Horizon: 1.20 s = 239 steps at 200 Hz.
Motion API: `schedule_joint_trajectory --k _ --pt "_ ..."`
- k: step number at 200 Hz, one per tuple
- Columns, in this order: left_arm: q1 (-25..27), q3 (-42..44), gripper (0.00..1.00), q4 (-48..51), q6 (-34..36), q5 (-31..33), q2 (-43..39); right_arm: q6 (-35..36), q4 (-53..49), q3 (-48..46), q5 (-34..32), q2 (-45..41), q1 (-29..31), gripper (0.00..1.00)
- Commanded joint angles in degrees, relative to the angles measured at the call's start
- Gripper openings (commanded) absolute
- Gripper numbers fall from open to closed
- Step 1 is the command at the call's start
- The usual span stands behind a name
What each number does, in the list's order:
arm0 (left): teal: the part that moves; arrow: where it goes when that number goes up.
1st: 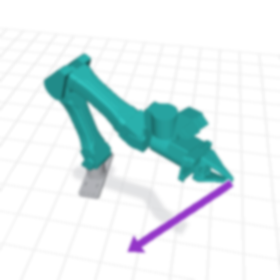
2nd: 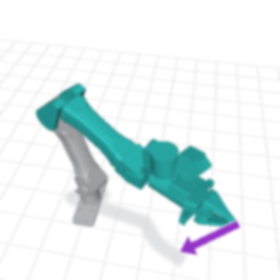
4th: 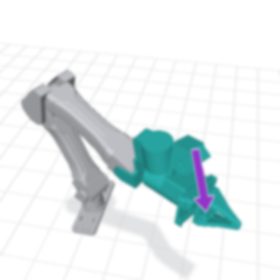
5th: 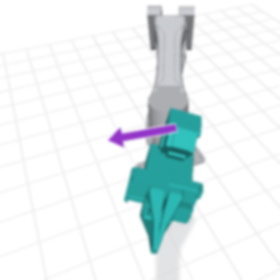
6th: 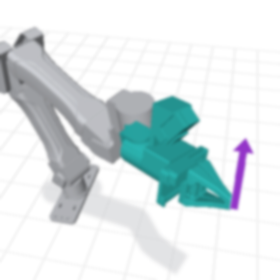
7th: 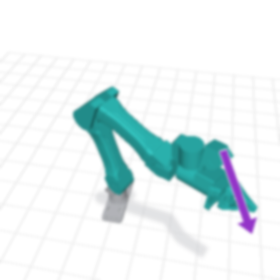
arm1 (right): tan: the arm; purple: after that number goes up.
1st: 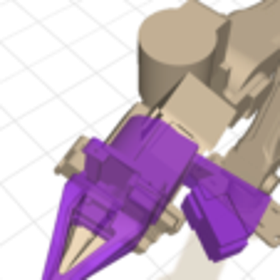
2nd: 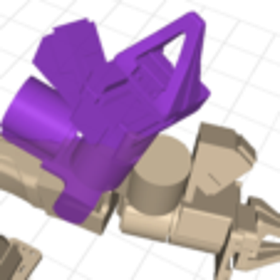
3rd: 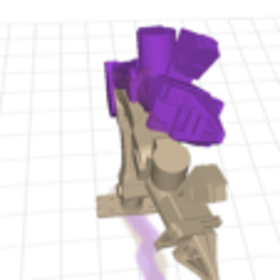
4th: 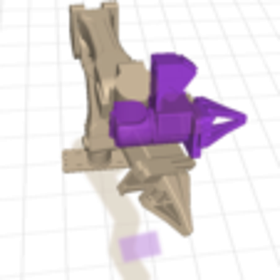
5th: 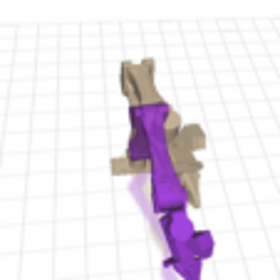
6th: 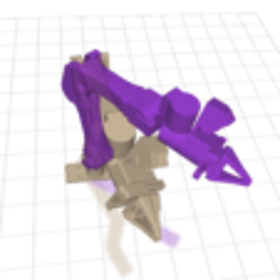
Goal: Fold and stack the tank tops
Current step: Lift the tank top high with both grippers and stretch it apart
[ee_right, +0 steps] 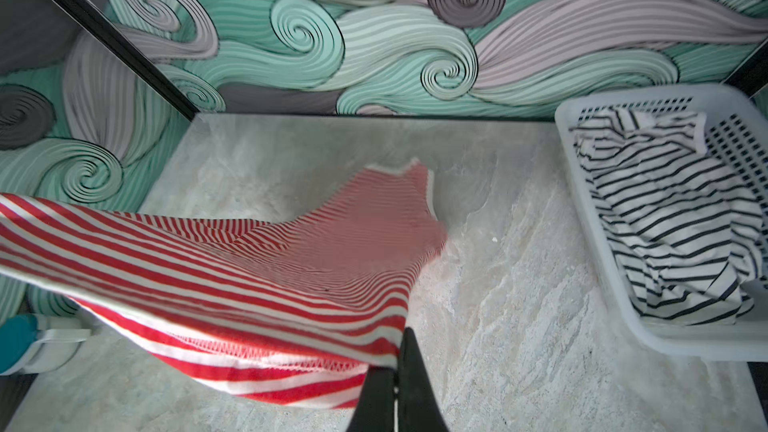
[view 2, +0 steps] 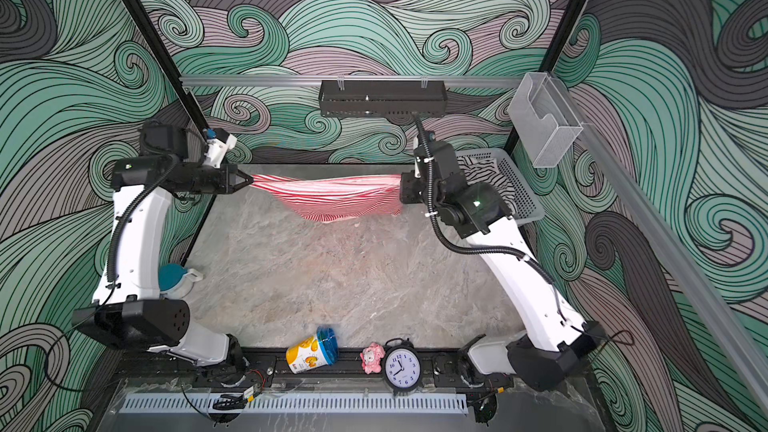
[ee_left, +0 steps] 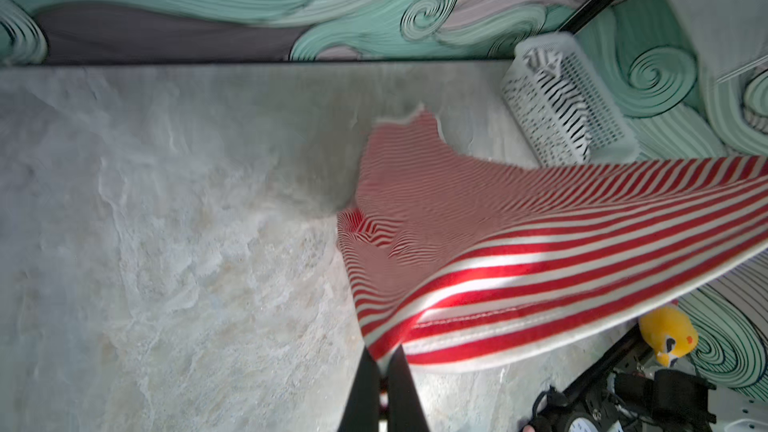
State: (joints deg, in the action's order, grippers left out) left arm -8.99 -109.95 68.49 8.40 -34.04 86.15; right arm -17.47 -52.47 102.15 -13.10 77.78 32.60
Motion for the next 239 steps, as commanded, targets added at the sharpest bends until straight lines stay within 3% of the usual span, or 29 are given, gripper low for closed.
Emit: schedule_joint_trajectory --k 1,68,98,122,148,168,196,239 --pt "-0.1 -7.3 0.0 3.0 -3.3 -2.7 -3.0 3.3 -5.6 5.3 -2.3 -2.8 0.5 0.0" --pt "-0.1 -12.1 0.0 0.7 -6.5 -1.9 -16.4 2.5 -6.9 9.1 2.3 -14.8 2.1 0.0" --pt "-0.1 -12.9 0.0 -0.5 -7.6 1.6 -21.8 1.3 -7.9 11.0 4.8 -19.0 2.1 0.0" --pt "-0.2 -13.9 0.0 -0.3 -8.4 2.1 -23.3 1.0 -10.0 13.7 3.7 -19.8 2.1 0.0" --pt "-0.2 -12.7 0.0 -1.4 -8.7 2.4 -21.1 -1.7 -20.4 24.3 -1.7 -11.7 2.0 0.0" --pt "-0.1 -10.5 0.0 -3.1 -8.8 2.8 -17.3 -1.9 -22.3 27.8 -0.6 -5.4 1.3 0.0" --pt "0.0 -6.5 0.0 -8.1 -8.4 3.5 -11.7 -1.7 -22.1 30.2 6.0 3.1 -5.2 0.0" --pt "0.9 -8.2 0.0 -12.9 -7.2 6.5 0.1 0.5 -17.7 33.9 15.8 16.9 -14.6 0.0"
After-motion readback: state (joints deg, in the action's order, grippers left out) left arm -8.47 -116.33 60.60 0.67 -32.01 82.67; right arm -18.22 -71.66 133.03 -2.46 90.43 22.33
